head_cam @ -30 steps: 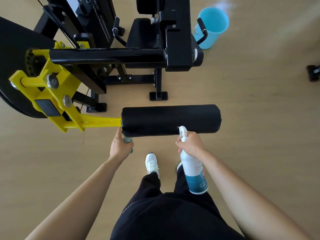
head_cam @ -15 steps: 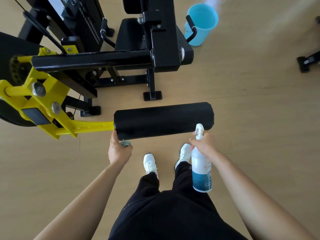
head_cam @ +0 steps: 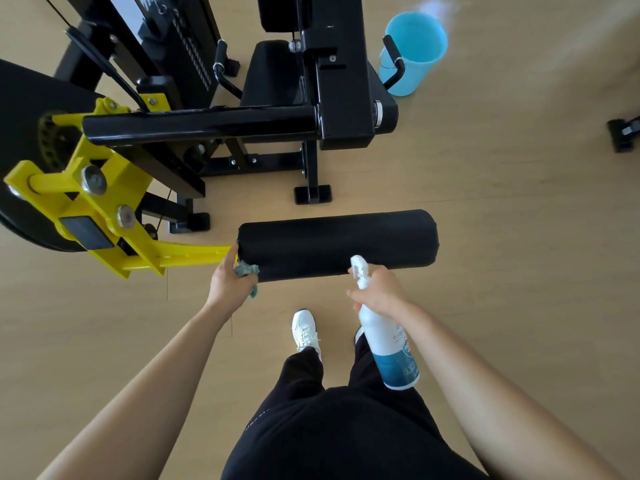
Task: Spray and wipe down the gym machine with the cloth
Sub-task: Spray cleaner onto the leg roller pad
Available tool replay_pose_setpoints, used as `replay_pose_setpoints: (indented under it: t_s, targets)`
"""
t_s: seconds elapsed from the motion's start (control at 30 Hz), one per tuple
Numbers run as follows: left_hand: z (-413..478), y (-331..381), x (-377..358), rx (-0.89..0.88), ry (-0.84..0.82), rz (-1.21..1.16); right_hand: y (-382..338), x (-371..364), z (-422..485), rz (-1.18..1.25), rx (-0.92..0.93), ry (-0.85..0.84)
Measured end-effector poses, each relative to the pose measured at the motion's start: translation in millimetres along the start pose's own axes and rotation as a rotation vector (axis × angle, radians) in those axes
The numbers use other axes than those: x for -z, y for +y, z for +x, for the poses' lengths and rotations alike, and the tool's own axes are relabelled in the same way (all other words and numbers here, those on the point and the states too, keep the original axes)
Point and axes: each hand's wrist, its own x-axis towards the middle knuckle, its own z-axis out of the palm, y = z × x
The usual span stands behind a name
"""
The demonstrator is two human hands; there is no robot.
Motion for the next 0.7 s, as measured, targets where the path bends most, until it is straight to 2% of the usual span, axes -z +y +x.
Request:
replay_pose_setpoints:
  t_s: [0.13, 0.3, 0.43, 0.7]
  targets:
    - [-7, 3, -10, -0.011, 0.008, 0.006, -36, -23, 3, -0.032, 0.095, -0.074]
    - [-8, -4, -10, 0.011, 0.034, 0.012, -57, -34, 9, -0.075, 0.125, -0.047]
    - [-12, -8, -13, 0.013, 0.05, 0.016, -38, -18, 11, 0.013, 0.045, 0.024]
    - [-28, -24, -36, 0.049, 0.154, -0.057, 43, 19, 17, 0.161, -0.229, 0.248]
